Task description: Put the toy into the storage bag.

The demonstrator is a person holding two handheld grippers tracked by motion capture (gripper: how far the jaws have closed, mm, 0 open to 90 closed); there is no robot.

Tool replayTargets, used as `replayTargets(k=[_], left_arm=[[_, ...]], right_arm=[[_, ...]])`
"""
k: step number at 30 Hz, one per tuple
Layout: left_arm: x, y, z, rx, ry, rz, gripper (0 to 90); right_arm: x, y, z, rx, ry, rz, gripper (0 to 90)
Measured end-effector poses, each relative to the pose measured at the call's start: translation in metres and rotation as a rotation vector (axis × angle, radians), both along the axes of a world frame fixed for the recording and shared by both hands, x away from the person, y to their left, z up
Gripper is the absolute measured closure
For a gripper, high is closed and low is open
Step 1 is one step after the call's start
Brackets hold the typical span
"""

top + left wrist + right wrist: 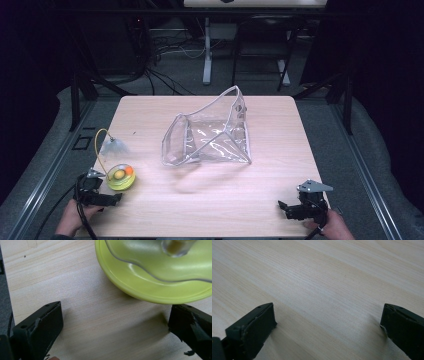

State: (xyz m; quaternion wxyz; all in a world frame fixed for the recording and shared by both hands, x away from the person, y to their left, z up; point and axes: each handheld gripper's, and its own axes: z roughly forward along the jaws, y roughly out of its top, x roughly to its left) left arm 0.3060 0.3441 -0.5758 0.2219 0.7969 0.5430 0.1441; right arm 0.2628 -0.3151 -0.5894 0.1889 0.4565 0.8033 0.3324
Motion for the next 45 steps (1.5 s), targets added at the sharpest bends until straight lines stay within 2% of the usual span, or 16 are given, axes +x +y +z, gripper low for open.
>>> replayTargets(k=[5, 13, 21, 25, 26, 31, 36, 39, 41, 45], left_arm=[[0.001, 0.0, 0.001, 0.001, 0.01, -0.001, 0.0], [0.001, 0.0, 0.0, 0.002, 0.004, -0.002, 0.0], [0.004, 0.004, 0.002, 0.012, 0.031, -0.001, 0.0], [0.003, 0.011, 0.004, -0.011, 0.028, 0.016, 0.0], [0.001, 0.016, 0.007, -0.029, 0.006, 0.026, 0.0], [-0.002, 0.018, 0.017, -0.06, -0.022, 0.017, 0.0], [-0.005, 0.009, 0.027, -0.076, -0.048, -0.021, 0.0], [-0.007, 0.005, 0.03, -0.085, -0.077, -0.028, 0.0], [-0.007, 0.005, 0.031, -0.09, -0.08, -0.032, 0.0], [-0.01, 0.005, 0.04, -0.133, -0.13, -0.024, 0.0]], right_arm=[[0.0, 0.0, 0.0, 0.0, 0.0, 0.0, 0.0], [0.0, 0.0, 0.0, 0.0, 0.0, -0.001, 0.0], [0.0, 0.0, 0.0, 0.0, 0.0, -0.002, 0.0], [0.0, 0.0, 0.0, 0.0, 0.0, -0.002, 0.0], [0.0, 0.0, 0.0, 0.0, 0.0, -0.002, 0.0], [0.0, 0.0, 0.0, 0.0, 0.0, -0.002, 0.0], [0.0, 0.0, 0.0, 0.0, 0.001, 0.0, 0.0], [0.0, 0.0, 0.0, 0.0, 0.001, 0.0, 0.0], [0.0, 0.0, 0.0, 0.001, 0.001, 0.0, 0.0], [0.0, 0.0, 0.0, 0.0, 0.0, -0.002, 0.0]])
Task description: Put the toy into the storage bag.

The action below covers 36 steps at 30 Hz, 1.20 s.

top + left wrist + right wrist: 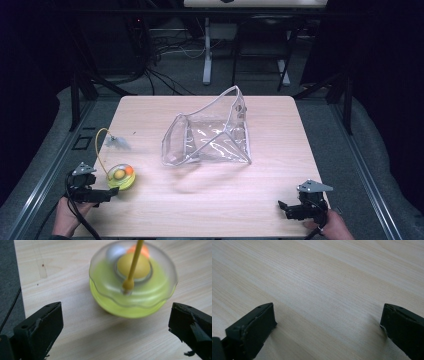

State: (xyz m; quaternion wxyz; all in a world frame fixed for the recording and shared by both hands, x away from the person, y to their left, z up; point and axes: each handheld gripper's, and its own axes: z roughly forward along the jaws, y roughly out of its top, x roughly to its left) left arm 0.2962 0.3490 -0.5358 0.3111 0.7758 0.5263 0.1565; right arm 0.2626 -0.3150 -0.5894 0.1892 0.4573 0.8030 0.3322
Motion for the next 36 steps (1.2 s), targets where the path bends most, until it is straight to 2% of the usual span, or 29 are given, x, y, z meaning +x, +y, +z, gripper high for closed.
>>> replayTargets(k=[1, 2, 3, 4, 11, 13, 14, 15, 16, 18, 21, 22, 24, 26, 28, 29, 33, 35, 36], left_arm=[[0.0, 0.0, 0.0, 0.0, 0.0, 0.0, 0.0], [-0.001, 0.0, 0.004, -0.006, -0.025, 0.004, 0.0], [-0.001, 0.0, 0.004, -0.006, -0.025, 0.004, 0.0], [-0.002, -0.001, 0.008, -0.017, -0.046, 0.004, 0.0], [0.0, -0.001, 0.023, -0.059, -0.115, 0.005, 0.0], [0.001, -0.001, 0.026, -0.063, -0.122, 0.006, 0.0], [0.003, -0.001, 0.032, -0.068, -0.154, 0.012, 0.0], [0.005, -0.001, 0.035, -0.071, -0.168, 0.017, 0.0], [0.005, -0.001, 0.035, -0.071, -0.168, 0.017, 0.0], [0.009, 0.001, 0.042, -0.083, -0.197, 0.029, 0.0], [0.011, 0.002, 0.045, -0.095, -0.21, 0.036, 0.3], [0.012, 0.003, 0.048, -0.101, -0.226, 0.041, 1.6], [0.014, 0.003, 0.051, -0.113, -0.215, 0.024, 8.5], [0.014, 0.003, 0.054, -0.128, -0.222, 0.017, 14.1], [0.013, 0.0, 0.062, -0.133, -0.248, 0.002, 19.8], [0.013, 0.0, 0.062, -0.133, -0.248, 0.002, 23.3], [0.011, -0.003, 0.071, -0.131, -0.303, 0.006, 43.1], [0.007, -0.004, 0.074, -0.122, -0.339, 0.024, 52.4], [0.006, -0.004, 0.075, -0.12, -0.342, 0.022, 56.1]], right_arm=[[0.0, 0.0, 0.0, 0.0, 0.0, 0.0, 0.0], [0.0, 0.0, 0.0, 0.0, 0.0, 0.0, 0.0], [0.0, 0.0, 0.0, 0.0, 0.0, 0.0, 0.0], [0.0, 0.0, 0.0, 0.0, 0.0, 0.0, 0.0], [0.0, 0.0, 0.0, 0.0, 0.0, 0.0, 0.0], [0.0, 0.0, 0.0, 0.0, 0.0, 0.0, 0.0], [0.0, 0.0, 0.0, 0.0, 0.0, 0.0, 0.0], [0.0, 0.0, 0.0, 0.001, 0.001, 0.002, 0.0], [0.0, 0.0, 0.0, 0.0, 0.0, 0.0, 0.0], [0.0, 0.0, 0.0, 0.001, 0.001, 0.002, 0.0], [0.0, 0.0, 0.0, 0.0, 0.0, 0.0, 0.0], [0.0, 0.0, 0.0, 0.0, 0.0, 0.0, 0.0], [0.0, 0.0, 0.0, 0.0, 0.0, 0.0, 0.0], [0.0, 0.0, 0.0, 0.0, 0.0, 0.0, 0.0], [0.0, 0.0, 0.0, 0.0, 0.0, 0.0, 0.0], [0.0, 0.0, 0.0, 0.0, 0.0, 0.0, 0.0], [0.0, 0.0, 0.0, 0.0, 0.0, 0.0, 0.0], [0.0, 0.0, 0.0, 0.0, 0.0, 0.0, 0.0], [0.0, 0.0, 0.0, 0.0, 0.0, 0.0, 0.0]])
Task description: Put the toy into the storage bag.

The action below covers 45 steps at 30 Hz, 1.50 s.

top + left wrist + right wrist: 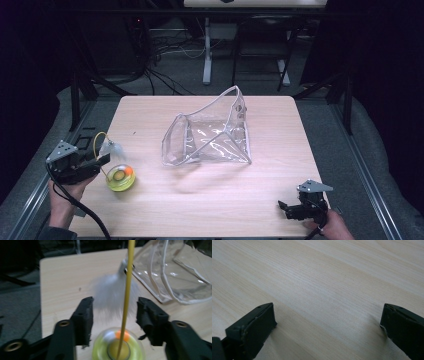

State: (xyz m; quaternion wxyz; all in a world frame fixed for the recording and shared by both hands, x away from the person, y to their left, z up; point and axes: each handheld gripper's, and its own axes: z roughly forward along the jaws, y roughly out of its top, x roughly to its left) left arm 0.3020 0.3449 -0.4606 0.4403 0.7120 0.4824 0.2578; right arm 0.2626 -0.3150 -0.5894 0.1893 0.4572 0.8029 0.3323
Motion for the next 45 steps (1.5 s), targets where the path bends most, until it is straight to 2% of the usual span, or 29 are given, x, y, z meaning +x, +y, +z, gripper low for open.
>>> replayTargets(k=[2, 3, 7, 24, 33, 41, 45], left_arm=[[-0.003, 0.0, 0.002, -0.003, -0.023, 0.007, 64.2], [-0.004, 0.0, 0.003, -0.008, -0.027, 0.004, 67.0], [-0.006, 0.001, 0.005, -0.009, -0.032, -0.007, 87.1], [-0.001, -0.003, 0.014, 0.008, -0.029, -0.045, 88.1], [-0.002, -0.006, 0.018, -0.013, -0.031, -0.063, 88.1], [0.003, -0.012, 0.022, 0.001, -0.019, -0.088, 88.1], [0.007, -0.016, 0.025, 0.024, -0.004, -0.097, 88.1]], right_arm=[[0.0, 0.0, 0.0, 0.0, 0.0, 0.0, 0.0], [0.0, 0.0, 0.0, 0.001, 0.001, 0.002, 0.0], [0.0, 0.0, 0.0, 0.001, 0.001, 0.002, 0.0], [0.0, 0.0, 0.0, 0.0, 0.0, 0.0, 0.0], [0.0, 0.0, 0.0, 0.001, 0.001, 0.002, 0.0], [0.0, 0.0, 0.0, 0.001, 0.001, 0.002, 0.0], [0.0, 0.0, 0.0, 0.001, 0.001, 0.002, 0.0]])
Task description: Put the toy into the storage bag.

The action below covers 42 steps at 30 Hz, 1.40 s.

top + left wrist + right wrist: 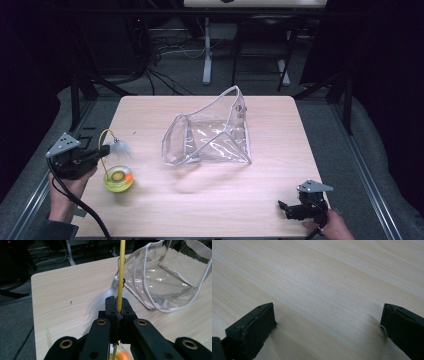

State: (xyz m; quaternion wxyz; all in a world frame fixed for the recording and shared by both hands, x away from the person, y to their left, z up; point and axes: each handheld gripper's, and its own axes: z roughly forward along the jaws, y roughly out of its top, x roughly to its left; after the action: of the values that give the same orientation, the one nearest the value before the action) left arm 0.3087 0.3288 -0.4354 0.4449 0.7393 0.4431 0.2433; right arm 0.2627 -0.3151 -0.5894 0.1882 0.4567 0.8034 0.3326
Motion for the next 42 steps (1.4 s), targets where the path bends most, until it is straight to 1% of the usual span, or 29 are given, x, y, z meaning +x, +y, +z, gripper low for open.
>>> replayTargets(k=[2, 6, 8, 11, 13, 16, 17, 22, 27, 30, 32, 36, 38, 41, 42], left_arm=[[0.002, -0.001, 0.002, 0.008, 0.001, -0.003, 88.1], [0.004, -0.001, 0.006, 0.007, 0.002, -0.007, 88.1], [0.007, -0.001, 0.011, 0.016, 0.007, -0.017, 88.1], [0.009, -0.001, 0.014, 0.017, 0.005, -0.017, 88.1], [0.011, -0.001, 0.019, 0.026, 0.008, -0.02, 88.0], [0.012, -0.001, 0.021, 0.034, 0.008, -0.019, 88.1], [0.013, -0.002, 0.023, 0.042, 0.011, -0.019, 88.1], [0.016, -0.002, 0.023, 0.046, 0.018, -0.021, 88.1], [0.018, -0.002, 0.028, 0.054, 0.023, -0.026, 88.1], [0.021, -0.003, 0.029, 0.051, 0.022, -0.031, 88.1], [0.026, -0.005, 0.029, 0.05, 0.034, -0.04, 88.1], [0.028, -0.008, 0.032, 0.058, 0.038, -0.051, 88.1], [0.03, -0.01, 0.037, 0.073, 0.029, -0.056, 88.1], [0.034, -0.01, 0.047, 0.077, 0.018, -0.061, 88.1], [0.034, -0.01, 0.047, 0.077, 0.018, -0.061, 88.1]], right_arm=[[0.0, 0.0, 0.0, 0.0, 0.0, 0.0, 0.0], [0.0, 0.0, 0.0, 0.0, 0.0, 0.0, 0.0], [0.0, 0.0, 0.0, 0.0, 0.0, 0.0, 0.0], [0.0, 0.0, 0.0, 0.0, 0.0, 0.0, 0.0], [0.0, 0.0, 0.0, -0.001, 0.0, 0.001, 0.0], [0.0, 0.0, 0.0, 0.0, 0.0, 0.001, 0.0], [0.0, 0.0, 0.0, 0.0, 0.0, 0.001, 0.0], [0.0, 0.0, 0.0, 0.0, 0.0, 0.0, 0.0], [0.0, 0.0, 0.0, -0.001, -0.001, -0.001, 0.0], [0.0, 0.0, 0.0, -0.001, 0.0, 0.001, 0.0], [0.0, 0.0, 0.0, -0.001, -0.001, -0.001, 0.0], [0.0, 0.0, 0.0, 0.0, -0.003, -0.004, 0.0], [0.0, 0.0, 0.0, -0.001, -0.001, 0.0, 0.0], [0.0, 0.0, 0.0, 0.002, -0.003, -0.003, 0.0], [0.0, 0.0, 0.0, 0.003, -0.002, -0.002, 0.0]])
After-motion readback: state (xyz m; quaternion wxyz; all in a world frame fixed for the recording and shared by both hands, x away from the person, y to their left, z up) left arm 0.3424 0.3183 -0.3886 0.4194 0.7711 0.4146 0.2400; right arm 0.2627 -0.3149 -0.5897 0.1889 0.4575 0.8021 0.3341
